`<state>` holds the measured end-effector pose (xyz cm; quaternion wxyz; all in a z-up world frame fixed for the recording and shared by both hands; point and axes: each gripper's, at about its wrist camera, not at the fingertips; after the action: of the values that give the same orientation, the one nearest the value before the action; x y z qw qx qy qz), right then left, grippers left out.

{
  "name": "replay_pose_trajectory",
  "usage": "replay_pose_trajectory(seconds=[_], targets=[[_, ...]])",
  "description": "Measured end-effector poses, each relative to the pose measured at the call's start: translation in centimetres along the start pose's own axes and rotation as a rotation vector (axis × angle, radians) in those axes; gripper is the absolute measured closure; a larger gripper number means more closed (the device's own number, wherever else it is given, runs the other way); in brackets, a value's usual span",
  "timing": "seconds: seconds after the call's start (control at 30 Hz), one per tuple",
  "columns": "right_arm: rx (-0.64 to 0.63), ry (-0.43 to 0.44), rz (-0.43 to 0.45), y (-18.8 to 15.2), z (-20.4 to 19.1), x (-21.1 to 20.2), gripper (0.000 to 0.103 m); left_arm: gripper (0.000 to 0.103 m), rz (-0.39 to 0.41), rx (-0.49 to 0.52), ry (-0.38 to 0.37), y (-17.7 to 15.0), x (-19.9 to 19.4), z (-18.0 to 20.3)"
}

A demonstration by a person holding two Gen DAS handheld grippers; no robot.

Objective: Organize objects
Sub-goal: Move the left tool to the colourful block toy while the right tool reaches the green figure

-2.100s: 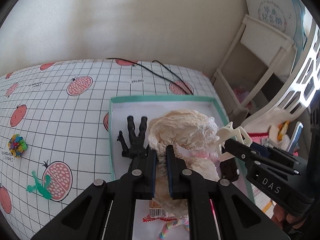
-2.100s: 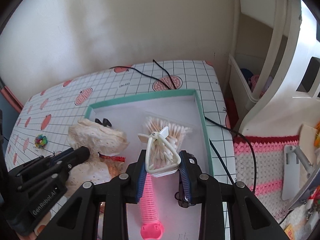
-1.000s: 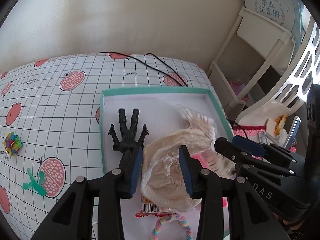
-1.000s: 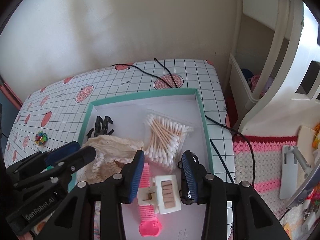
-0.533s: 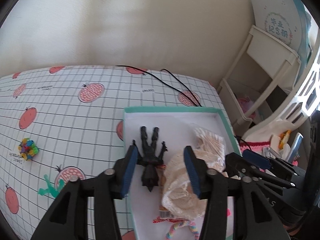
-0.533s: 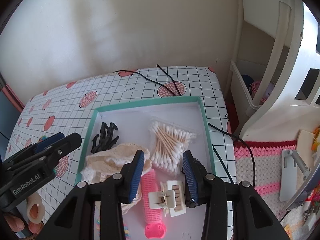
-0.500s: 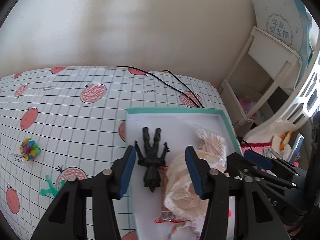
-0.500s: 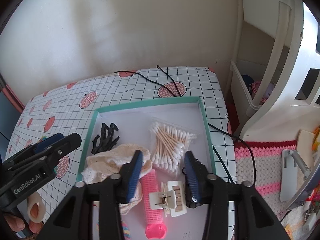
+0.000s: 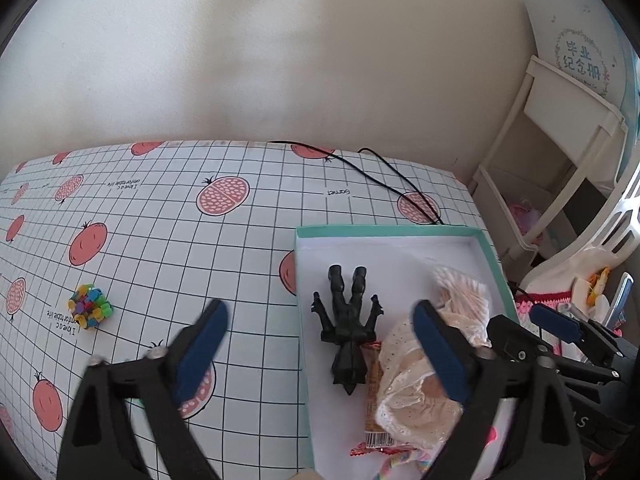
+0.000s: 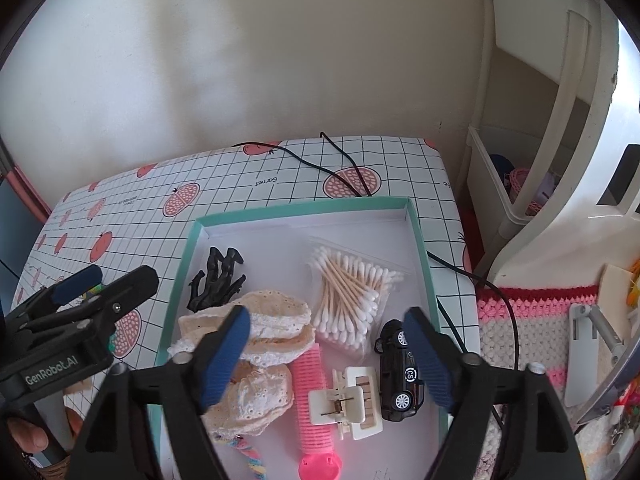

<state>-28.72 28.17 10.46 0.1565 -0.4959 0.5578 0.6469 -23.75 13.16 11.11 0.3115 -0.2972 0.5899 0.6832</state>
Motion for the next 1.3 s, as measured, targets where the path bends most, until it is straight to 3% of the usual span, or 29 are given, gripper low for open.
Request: replay_pose_trajectory(seconds=[0.27,0.8,0.97,1.3], targets=[[-0.014,-0.001,0.016,0.0,-0.3,-0.1,0.000,0.004,0.013,-0.013,0.023,0.1,-0.1,-0.7],[-0.003,0.005,0.024,0.4,-0.9,-0.2,0.000,0.004,0.005,-0.026,0.034,0.1,-0.1,-1.6],[-0.024,0.034,0.037,0.9,-3.4,-0.5,0.000,0.004,0.020,-0.041,0.035,0.5,-1.1,-3.4],[-0.112,0.095,0.037,1.1,-10.8,0.2,0.000,0.004,0.053,-0.129,0.105,1.3,-3.7,-11.0]])
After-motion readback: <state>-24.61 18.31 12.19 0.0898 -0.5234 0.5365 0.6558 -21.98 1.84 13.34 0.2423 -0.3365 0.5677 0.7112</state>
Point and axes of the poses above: each gripper's, at about its wrist camera, not at the fingertips, and x roughly the way its jaws point, z to its right, y to its top, and after that the axes turned 6 degrees about x, right-handed
